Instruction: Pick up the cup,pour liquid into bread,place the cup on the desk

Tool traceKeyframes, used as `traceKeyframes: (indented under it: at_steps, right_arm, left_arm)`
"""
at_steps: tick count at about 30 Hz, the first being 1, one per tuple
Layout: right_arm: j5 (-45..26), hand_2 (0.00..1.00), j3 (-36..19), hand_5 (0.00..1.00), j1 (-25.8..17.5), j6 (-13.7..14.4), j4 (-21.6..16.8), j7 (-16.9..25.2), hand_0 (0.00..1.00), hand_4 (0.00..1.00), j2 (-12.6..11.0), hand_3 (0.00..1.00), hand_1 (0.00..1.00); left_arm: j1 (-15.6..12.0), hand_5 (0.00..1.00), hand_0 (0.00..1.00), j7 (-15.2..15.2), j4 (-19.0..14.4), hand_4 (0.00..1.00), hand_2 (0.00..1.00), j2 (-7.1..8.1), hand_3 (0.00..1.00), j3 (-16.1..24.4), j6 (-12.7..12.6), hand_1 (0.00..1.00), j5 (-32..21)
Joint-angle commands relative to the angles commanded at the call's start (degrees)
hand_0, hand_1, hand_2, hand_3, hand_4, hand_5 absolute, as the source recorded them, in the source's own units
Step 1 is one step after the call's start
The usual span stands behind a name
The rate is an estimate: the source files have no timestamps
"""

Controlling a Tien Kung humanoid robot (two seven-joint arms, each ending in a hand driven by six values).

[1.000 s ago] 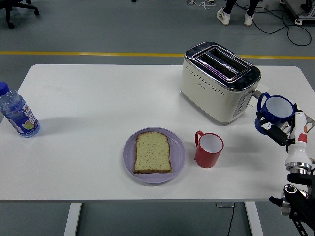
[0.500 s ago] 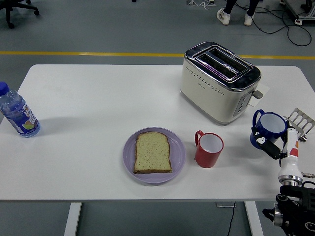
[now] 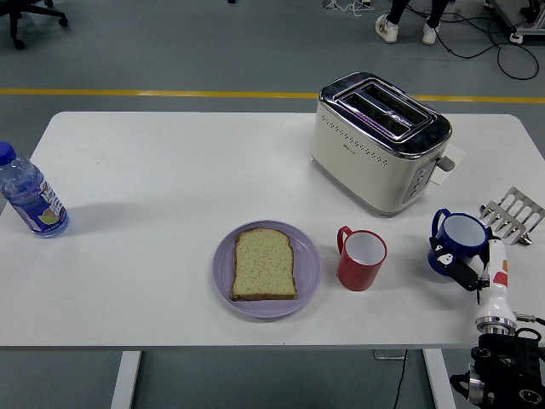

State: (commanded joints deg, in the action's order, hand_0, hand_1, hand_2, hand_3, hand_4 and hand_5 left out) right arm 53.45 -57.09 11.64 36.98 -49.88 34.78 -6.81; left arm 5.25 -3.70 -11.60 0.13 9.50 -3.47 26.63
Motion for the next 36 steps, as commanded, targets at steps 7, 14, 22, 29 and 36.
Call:
traceKeyframes:
  at_steps: [7,14,22,29,36]
  right_arm:
    - [0.51,0.561,0.6,0.015,0.42,0.0,0.41,-0.43,0.448,0.725,0.04,0.685,0.422]
    - [0.71,0.564,0.67,0.018,0.31,0.0,0.87,-0.66,0.454,0.733,0.02,0.712,0.423]
    - [3.35,0.652,0.71,0.019,0.47,0.0,1.16,-2.53,0.506,0.838,0.0,0.886,0.457]
    - [4.27,0.747,0.46,0.027,0.2,0.0,1.18,-2.59,0.544,0.882,-0.09,0.975,0.487]
    - [5.4,0.799,0.39,0.002,-0.18,0.0,1.22,-2.97,0.596,0.877,-0.12,0.998,0.516]
  left_arm:
    - [0.05,0.834,0.635,0.0,0.0,0.324,0.657,-0.04,0.553,0.0,0.0,0.646,0.1]
    - [0.13,0.833,0.635,-0.01,-0.01,0.323,0.657,-0.03,0.553,0.22,0.0,0.646,0.11]
    - [0.18,0.835,0.635,0.0,0.0,0.325,0.657,-0.04,0.553,0.14,-0.01,0.646,0.14]
    - [-0.01,0.835,0.635,0.0,0.02,0.324,0.657,-0.08,0.553,-0.03,-0.03,0.646,0.06]
    - [-0.29,0.832,0.635,-0.01,0.03,0.323,0.657,-0.12,0.553,-0.32,-0.02,0.646,0.01]
